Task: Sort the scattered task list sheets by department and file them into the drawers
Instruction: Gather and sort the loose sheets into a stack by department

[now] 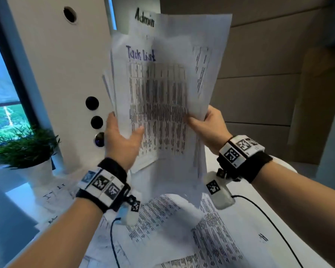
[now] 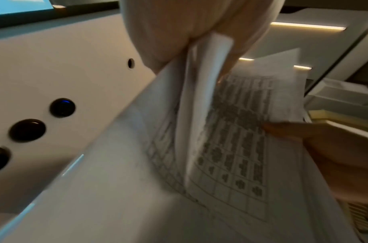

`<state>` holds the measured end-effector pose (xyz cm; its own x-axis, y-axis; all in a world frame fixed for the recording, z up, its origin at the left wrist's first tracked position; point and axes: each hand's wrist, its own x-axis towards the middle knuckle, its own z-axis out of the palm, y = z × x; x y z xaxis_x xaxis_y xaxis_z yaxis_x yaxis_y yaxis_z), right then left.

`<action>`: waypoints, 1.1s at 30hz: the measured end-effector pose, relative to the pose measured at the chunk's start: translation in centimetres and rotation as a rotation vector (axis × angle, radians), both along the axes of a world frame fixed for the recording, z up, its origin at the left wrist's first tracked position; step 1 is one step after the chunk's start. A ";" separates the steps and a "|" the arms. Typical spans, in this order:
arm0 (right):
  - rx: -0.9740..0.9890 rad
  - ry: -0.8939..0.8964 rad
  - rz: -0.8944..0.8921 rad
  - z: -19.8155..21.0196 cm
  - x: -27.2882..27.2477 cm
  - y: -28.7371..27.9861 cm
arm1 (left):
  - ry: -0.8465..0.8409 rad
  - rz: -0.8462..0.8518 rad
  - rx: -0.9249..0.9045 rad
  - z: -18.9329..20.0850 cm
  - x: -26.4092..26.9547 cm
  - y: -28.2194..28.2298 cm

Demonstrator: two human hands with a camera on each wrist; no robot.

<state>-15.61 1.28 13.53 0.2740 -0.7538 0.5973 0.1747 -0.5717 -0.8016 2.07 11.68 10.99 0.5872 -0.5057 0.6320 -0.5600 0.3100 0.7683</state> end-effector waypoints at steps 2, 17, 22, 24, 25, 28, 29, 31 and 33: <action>-0.021 -0.001 0.013 -1.2 -0.1 0.7 | 0.002 -0.014 0.001 -1.1 -1.3 0.0; 0.330 0.702 -0.128 -10.3 -3.7 -4.5 | 0.286 0.079 0.257 -7.0 3.3 -1.0; 0.491 1.514 -0.315 -14.2 -7.6 -5.6 | 0.324 0.116 0.351 -8.4 6.1 -0.9; 0.423 1.647 -0.337 -14.8 -7.8 -5.4 | 0.334 0.110 0.398 -9.5 6.2 -1.1; 0.391 1.683 -0.346 -15.1 -7.8 -5.3 | 0.334 0.110 0.416 -10.0 6.0 -1.2; 0.357 1.691 -0.347 -15.2 -7.3 -4.8 | 0.378 0.096 0.416 -11.2 5.2 -1.8; 0.352 1.685 -0.350 -15.2 -7.2 -4.6 | 0.395 0.095 0.412 -11.5 5.1 -2.0; 0.364 1.632 -0.347 -15.2 -7.3 -4.7 | 0.421 0.101 0.418 -12.1 5.1 -2.2; 0.384 1.577 -0.320 -15.0 -7.6 -4.8 | 0.447 0.108 0.426 -12.6 5.4 -2.3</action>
